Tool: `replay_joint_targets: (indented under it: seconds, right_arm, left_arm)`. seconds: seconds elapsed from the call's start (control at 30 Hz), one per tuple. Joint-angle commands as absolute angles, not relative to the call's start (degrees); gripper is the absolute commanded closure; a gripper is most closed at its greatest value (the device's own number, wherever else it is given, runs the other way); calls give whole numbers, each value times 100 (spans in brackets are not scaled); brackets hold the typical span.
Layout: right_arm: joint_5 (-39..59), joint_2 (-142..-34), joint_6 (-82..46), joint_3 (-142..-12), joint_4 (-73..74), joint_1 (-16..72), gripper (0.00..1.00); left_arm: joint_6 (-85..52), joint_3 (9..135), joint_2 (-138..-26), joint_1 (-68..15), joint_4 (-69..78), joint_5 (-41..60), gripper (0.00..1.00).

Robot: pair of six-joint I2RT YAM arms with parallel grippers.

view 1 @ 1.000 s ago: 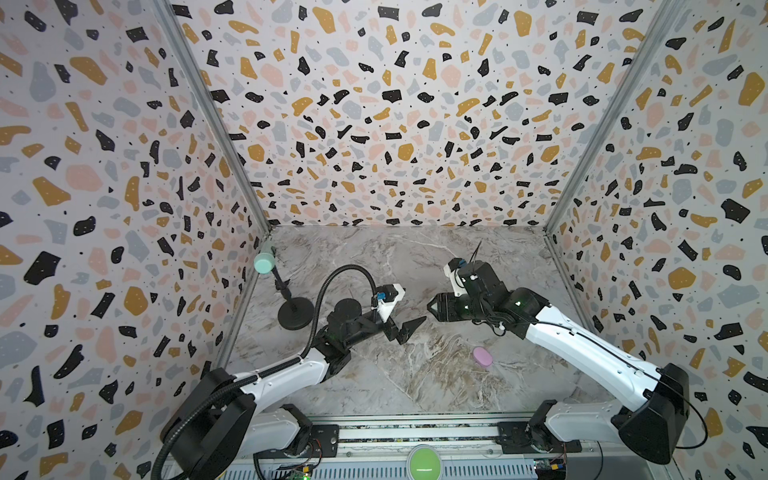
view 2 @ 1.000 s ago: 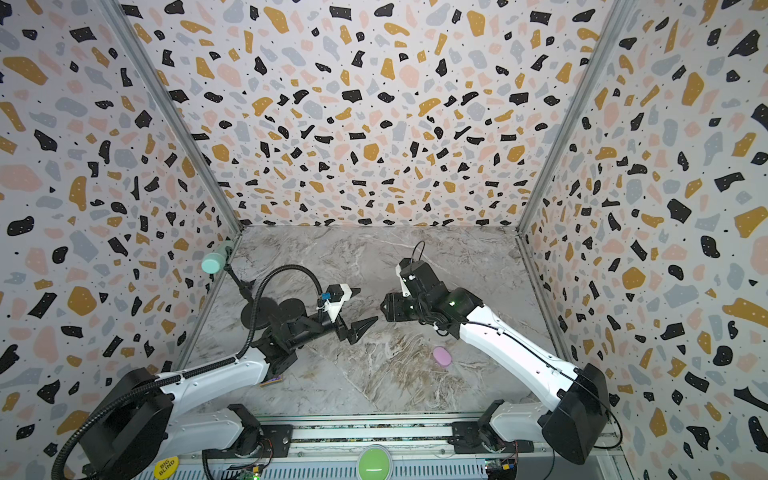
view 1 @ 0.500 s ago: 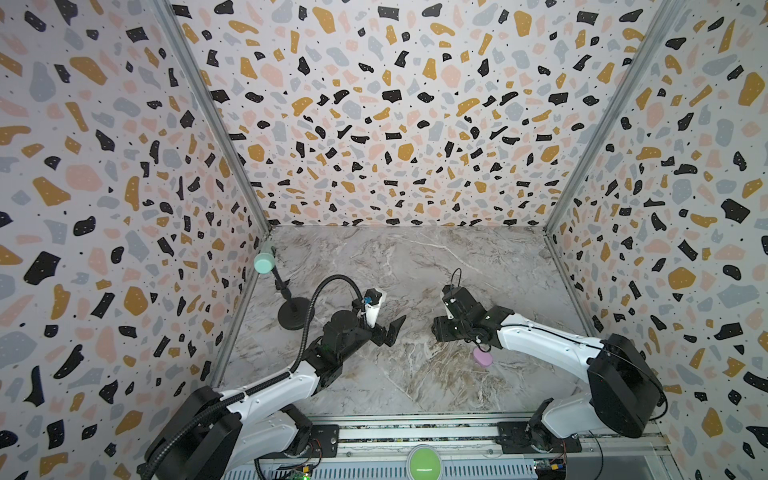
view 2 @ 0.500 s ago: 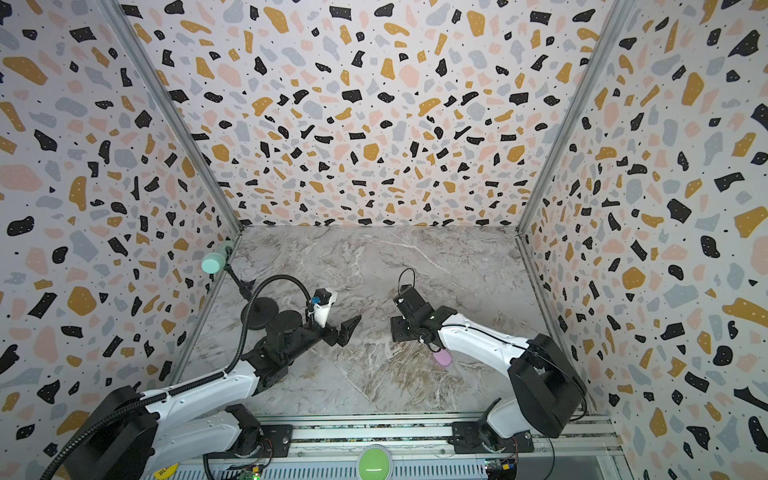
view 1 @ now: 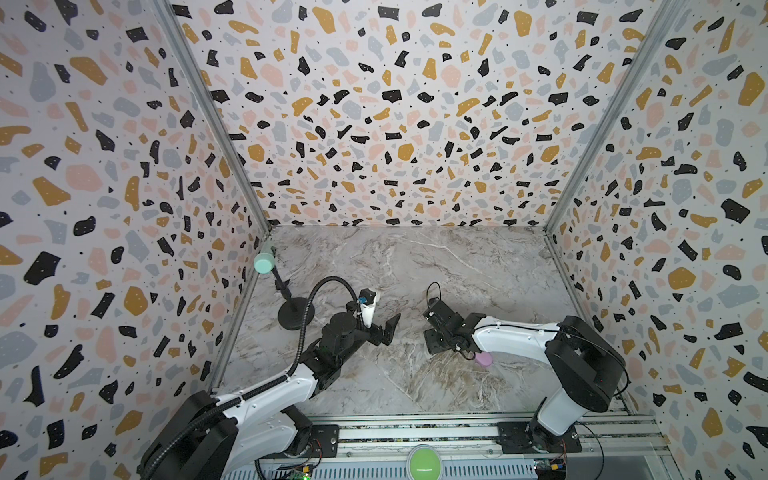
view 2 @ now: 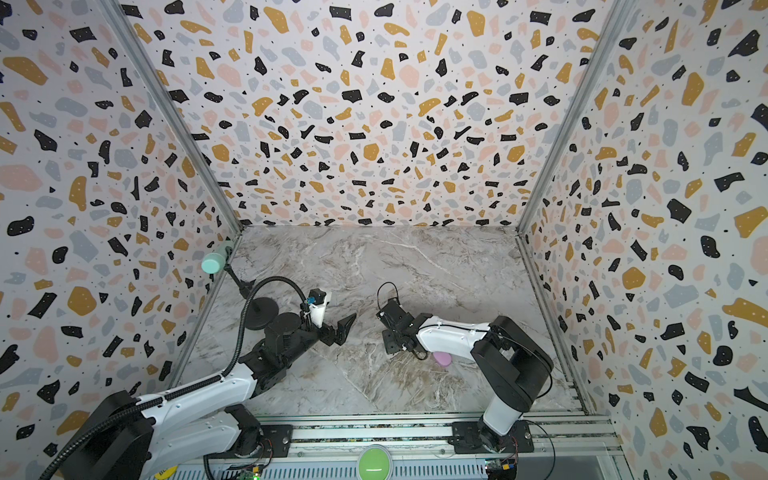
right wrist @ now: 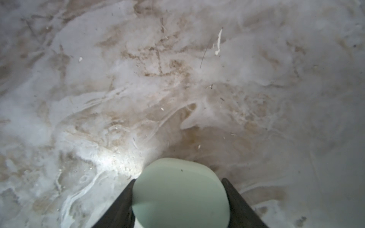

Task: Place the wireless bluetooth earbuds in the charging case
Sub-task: 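Lower the closed case onto the table and open the left gripper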

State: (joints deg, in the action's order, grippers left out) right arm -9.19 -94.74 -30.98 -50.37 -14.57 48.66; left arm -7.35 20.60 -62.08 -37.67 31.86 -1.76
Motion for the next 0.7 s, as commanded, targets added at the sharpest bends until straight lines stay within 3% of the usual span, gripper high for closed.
replay_joint_targets:
  seconds: [0.0,0.4,0.67]
  right_arm:
    - [-1046,-9560,-3103,-5169,-1487,4892,51]
    - [-1079,-8826,-3061,-5355,-1877,4891,19]
    - [-1295,-7569,-2656,-5160,-1863,4604,0]
  left_arm:
    - [-782,2004,-6049,-3786,3257,-373,0]
    - [-759,2032,-5929,-3788,3025,-847,0]
    - [-518,2079,-5667,-3681,2795,-2160,0]
